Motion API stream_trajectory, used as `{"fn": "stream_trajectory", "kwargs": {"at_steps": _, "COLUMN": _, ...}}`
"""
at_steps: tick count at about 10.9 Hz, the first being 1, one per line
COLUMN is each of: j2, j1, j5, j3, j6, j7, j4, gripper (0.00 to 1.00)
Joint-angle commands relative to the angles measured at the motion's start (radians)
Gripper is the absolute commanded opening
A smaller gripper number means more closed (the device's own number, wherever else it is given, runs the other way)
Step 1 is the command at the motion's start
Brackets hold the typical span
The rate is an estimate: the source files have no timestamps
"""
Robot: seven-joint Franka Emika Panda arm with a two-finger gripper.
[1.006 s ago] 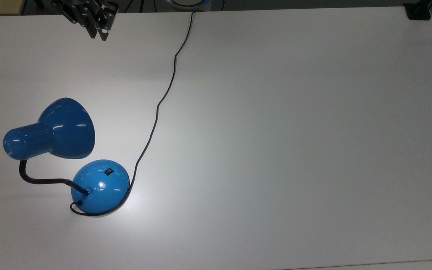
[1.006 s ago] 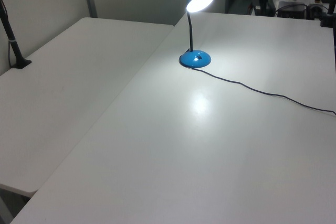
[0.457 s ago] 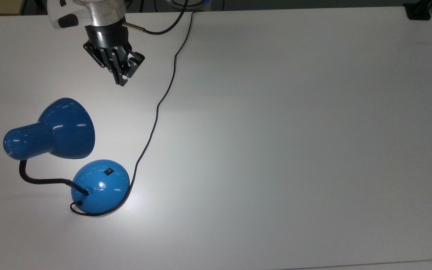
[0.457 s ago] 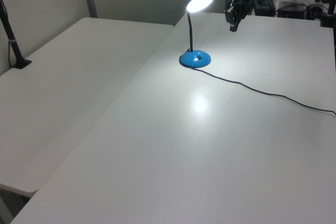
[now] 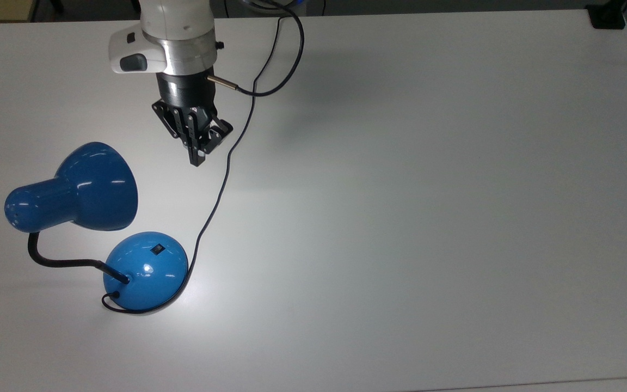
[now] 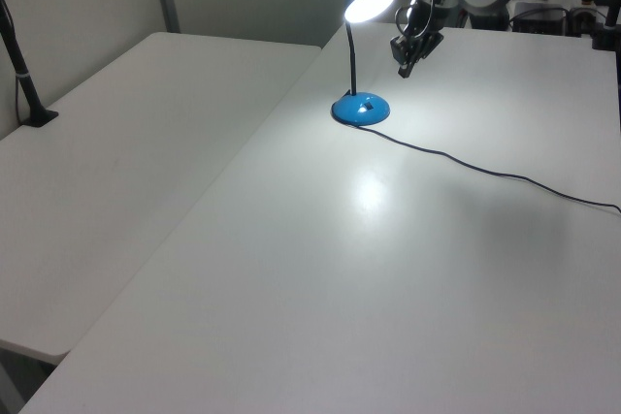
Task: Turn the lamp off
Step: 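Move the gripper toward the blue lamp base and close its fingers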
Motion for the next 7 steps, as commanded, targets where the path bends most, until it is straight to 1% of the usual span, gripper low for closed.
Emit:
{"fn": "stream_trajectory", "kwargs": {"at_steps": 1, "j2": 0.063, "j1": 0.041, "j5": -0.072, "j3": -0.012, "j6": 0.127, "j7": 0.125, "j4": -0.013, "gripper": 0.04}}
{"fn": "stream_trajectory", "kwargs": {"at_steps": 2, "j2": 0.102, "j1": 0.045, "j5": -0.109, "j3": -0.013, "j6": 0.171, "j7": 0.169, "j4": -0.007, "gripper": 0.04}}
{"fn": "stream_trajectory", "kwargs": {"at_steps": 5, "j2": 0.165, "j1": 0.034, "j5": -0.229, "j3": -0.013, "j6": 0.262, "j7": 0.297, "j4": 0.010, "gripper": 0.04}}
{"fn": "stream_trajectory", "kwargs": {"at_steps": 7, "j2": 0.234, "j1": 0.006, "j5": -0.292, "j3": -0.016, "j6": 0.283, "j7": 0.350, "j4": 0.074, "gripper": 0.04}}
